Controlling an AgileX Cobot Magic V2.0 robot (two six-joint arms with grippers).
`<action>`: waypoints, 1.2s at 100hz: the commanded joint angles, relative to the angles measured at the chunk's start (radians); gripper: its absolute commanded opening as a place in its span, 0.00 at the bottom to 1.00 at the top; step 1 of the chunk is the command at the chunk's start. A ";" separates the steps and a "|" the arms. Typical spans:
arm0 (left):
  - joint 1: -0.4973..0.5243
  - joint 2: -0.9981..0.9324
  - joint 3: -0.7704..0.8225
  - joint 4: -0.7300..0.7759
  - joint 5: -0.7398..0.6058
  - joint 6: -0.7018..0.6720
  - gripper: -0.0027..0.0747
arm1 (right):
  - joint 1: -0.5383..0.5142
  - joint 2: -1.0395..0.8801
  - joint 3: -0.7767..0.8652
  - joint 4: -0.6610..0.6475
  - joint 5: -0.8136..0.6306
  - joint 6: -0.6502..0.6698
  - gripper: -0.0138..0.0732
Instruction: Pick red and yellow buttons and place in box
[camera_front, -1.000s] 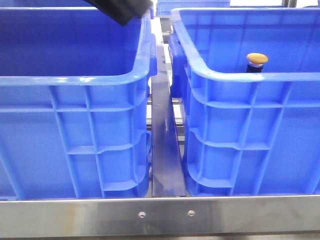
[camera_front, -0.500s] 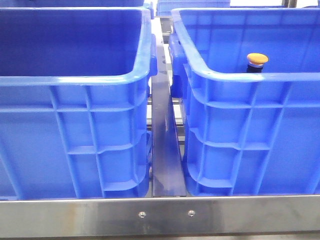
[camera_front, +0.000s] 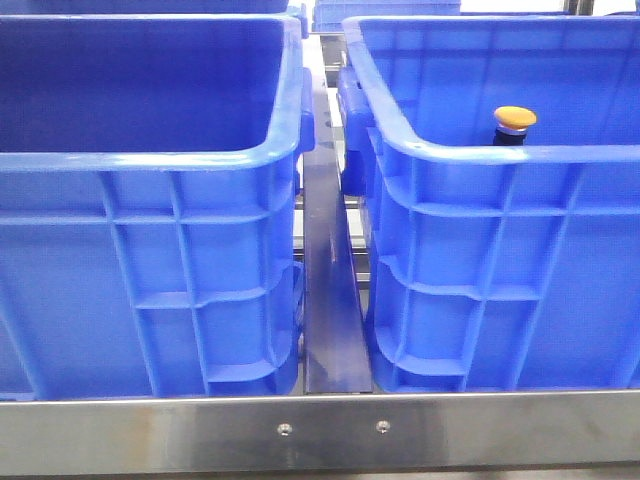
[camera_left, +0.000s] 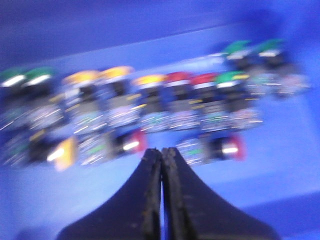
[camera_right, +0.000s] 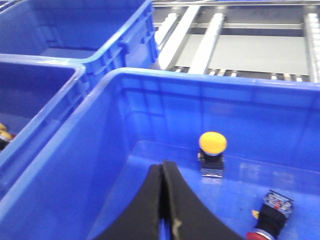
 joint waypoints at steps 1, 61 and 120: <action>0.065 -0.074 0.016 0.005 -0.077 -0.014 0.01 | -0.004 -0.011 -0.025 0.029 0.028 -0.013 0.04; 0.177 -0.623 0.395 0.003 -0.376 -0.014 0.01 | 0.073 -0.183 0.083 0.029 -0.084 -0.022 0.04; 0.177 -0.962 0.611 0.010 -0.453 -0.014 0.01 | 0.088 -0.732 0.361 0.029 -0.248 -0.077 0.04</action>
